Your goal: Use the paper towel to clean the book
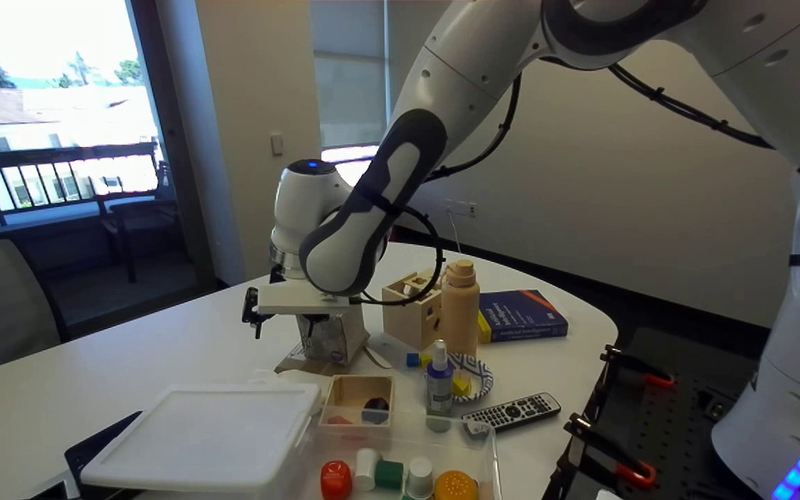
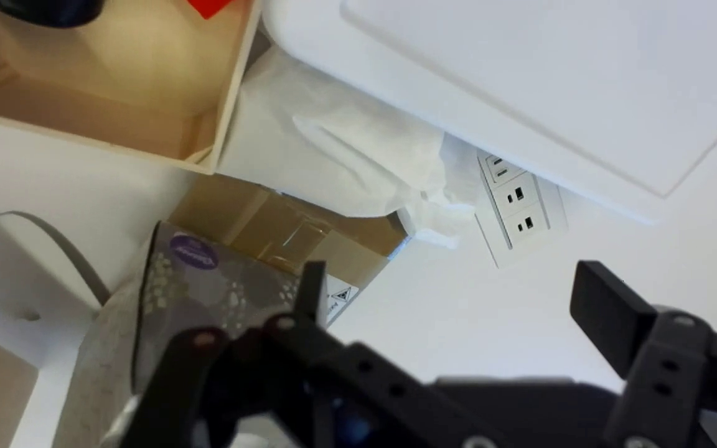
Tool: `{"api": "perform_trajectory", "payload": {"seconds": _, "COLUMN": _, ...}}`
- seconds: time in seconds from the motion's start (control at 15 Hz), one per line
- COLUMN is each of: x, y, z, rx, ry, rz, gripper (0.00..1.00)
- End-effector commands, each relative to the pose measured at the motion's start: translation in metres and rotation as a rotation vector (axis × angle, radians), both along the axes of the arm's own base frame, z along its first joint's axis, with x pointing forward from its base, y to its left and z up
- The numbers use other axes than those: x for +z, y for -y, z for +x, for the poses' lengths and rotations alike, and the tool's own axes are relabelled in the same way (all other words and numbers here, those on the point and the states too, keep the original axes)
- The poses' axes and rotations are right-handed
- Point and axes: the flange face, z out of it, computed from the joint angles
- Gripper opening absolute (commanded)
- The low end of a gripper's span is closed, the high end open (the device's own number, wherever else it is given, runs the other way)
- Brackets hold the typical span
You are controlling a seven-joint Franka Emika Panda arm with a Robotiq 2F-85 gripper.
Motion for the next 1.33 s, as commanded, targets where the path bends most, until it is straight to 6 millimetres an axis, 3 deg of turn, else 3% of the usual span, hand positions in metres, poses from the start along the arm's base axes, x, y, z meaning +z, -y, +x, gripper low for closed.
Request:
{"api": "perform_trajectory", "payload": {"seconds": 0.0, "x": -0.016, "y": -0.005, "z": 0.021, "rx": -0.031, "ry": 0.013, "rz": 0.007, "gripper": 1.00}}
{"api": "perform_trajectory", "payload": {"seconds": 0.4, "x": -0.046, "y": -0.003, "z": 0.028, "rx": -0.116, "ry": -0.036, "rz": 0.029, "gripper": 1.00}}
{"api": "perform_trajectory", "payload": {"seconds": 1.27, "x": -0.097, "y": -0.008, "z": 0.011, "rx": -0.190, "ry": -0.125, "rz": 0.029, "gripper": 1.00}}
